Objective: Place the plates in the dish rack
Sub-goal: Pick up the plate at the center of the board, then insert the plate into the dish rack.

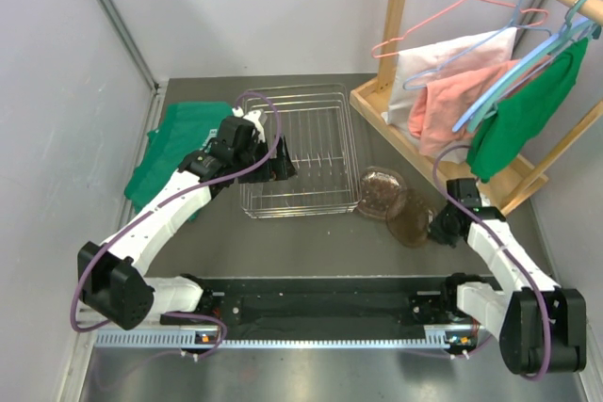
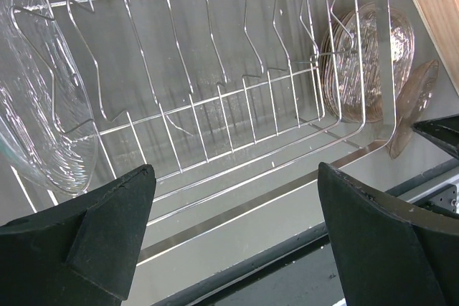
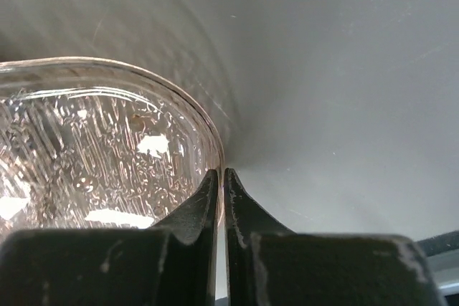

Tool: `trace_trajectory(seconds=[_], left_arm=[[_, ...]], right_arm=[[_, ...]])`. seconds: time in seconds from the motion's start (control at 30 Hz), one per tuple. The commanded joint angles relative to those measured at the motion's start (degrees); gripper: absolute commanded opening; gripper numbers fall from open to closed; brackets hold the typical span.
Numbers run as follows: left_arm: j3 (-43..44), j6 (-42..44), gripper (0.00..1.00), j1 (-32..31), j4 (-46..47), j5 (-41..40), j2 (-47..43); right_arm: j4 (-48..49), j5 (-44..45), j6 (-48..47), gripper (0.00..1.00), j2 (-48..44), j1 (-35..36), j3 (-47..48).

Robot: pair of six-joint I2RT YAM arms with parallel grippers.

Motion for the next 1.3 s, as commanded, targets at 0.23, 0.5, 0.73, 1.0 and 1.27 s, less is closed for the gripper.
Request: trace_trajectory(seconds=[0.23, 0.5, 0.73, 1.0, 1.27], left_arm=[[0.43, 0.09, 0.99, 0.31, 4.01, 1.28, -0.35], [0.08, 0.1, 0.99, 0.31, 3.75, 0.93, -1.49], [0.61, -0.08, 0.99, 0.31, 4.01, 1.37, -1.4], [1.31, -0.34, 0.99, 0.31, 4.01, 2.16, -0.88], [1.84, -0.78, 0.99, 0.22, 3.92, 2.25, -0.7]], right_arm=[[-7.17, 6.09, -0.56, 0.0, -8.47, -0.68, 7.2], [-5.68, 1.36, -2.67, 0.0, -9.09, -0.68, 11.95], [-3.65, -6.29, -2.85, 0.0, -13.3, -0.6, 13.45], [-2.26, -7.52, -2.67, 0.0, -14.63, -0.68, 12.22], [8.2, -9.98, -3.37, 0.0, -6.11, -0.51, 8.35]])
